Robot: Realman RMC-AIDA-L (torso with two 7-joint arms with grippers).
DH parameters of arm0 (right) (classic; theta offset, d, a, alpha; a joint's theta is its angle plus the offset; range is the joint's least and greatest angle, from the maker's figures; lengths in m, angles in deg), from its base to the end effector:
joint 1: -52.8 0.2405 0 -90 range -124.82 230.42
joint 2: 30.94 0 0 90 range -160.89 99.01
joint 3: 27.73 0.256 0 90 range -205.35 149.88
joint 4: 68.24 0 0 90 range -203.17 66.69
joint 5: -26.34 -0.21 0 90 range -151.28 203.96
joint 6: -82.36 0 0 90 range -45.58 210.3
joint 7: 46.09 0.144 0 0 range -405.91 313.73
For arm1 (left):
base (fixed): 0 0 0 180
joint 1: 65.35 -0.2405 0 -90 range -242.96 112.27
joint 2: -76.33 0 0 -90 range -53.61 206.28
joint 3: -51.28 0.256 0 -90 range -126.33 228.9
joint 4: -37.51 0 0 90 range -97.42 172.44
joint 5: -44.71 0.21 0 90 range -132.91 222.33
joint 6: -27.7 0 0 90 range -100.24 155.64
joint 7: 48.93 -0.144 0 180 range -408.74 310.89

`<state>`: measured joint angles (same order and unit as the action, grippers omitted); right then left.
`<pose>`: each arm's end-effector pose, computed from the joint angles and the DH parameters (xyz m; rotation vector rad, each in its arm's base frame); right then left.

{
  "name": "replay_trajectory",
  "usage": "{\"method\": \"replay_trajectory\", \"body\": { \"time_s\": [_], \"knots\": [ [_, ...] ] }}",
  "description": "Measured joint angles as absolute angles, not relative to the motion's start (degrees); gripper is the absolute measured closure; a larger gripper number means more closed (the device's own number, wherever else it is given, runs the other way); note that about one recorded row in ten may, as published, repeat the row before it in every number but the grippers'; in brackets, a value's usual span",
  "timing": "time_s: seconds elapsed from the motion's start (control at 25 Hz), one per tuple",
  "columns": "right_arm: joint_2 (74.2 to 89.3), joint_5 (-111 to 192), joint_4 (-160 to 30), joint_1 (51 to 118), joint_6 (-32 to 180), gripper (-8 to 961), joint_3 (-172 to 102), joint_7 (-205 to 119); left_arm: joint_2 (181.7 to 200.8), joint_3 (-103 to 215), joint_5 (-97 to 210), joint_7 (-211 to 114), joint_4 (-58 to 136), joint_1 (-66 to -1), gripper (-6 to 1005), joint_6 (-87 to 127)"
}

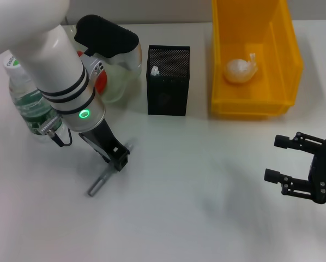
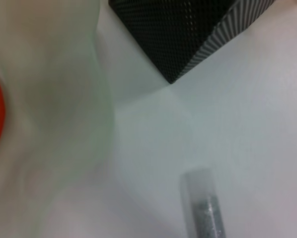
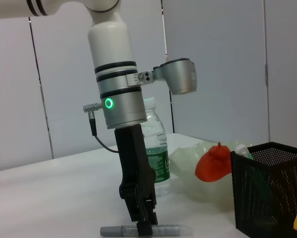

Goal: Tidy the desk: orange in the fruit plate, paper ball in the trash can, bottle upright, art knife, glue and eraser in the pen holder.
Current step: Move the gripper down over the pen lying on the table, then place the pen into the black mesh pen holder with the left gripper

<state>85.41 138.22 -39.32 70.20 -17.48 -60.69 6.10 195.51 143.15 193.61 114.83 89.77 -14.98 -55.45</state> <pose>0.3245 0.2422 0.0119 -2.6206 0.3811 0.8253 -0.1711 0.3670 -0.0667 -2.4901 -1.1229 0.8120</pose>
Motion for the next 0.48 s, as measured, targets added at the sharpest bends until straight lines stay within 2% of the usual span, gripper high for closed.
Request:
{"method": "replay_trajectory", "body": {
  "time_s": [0.12, 0.48],
  "knots": [
    [85.41, 138.22, -39.33, 70.22, -17.48, 199, -60.69, 6.11, 195.51, 143.77, 193.6, 114.77, 89.77, -14.98, 707, -55.24],
    [85.43, 138.22, -39.33, 70.29, -17.47, 199, -60.69, 6.21, 195.51, 145.25, 194.34, 114.56, 89.9, -15.06, 712, -54.85]
  ]
}}
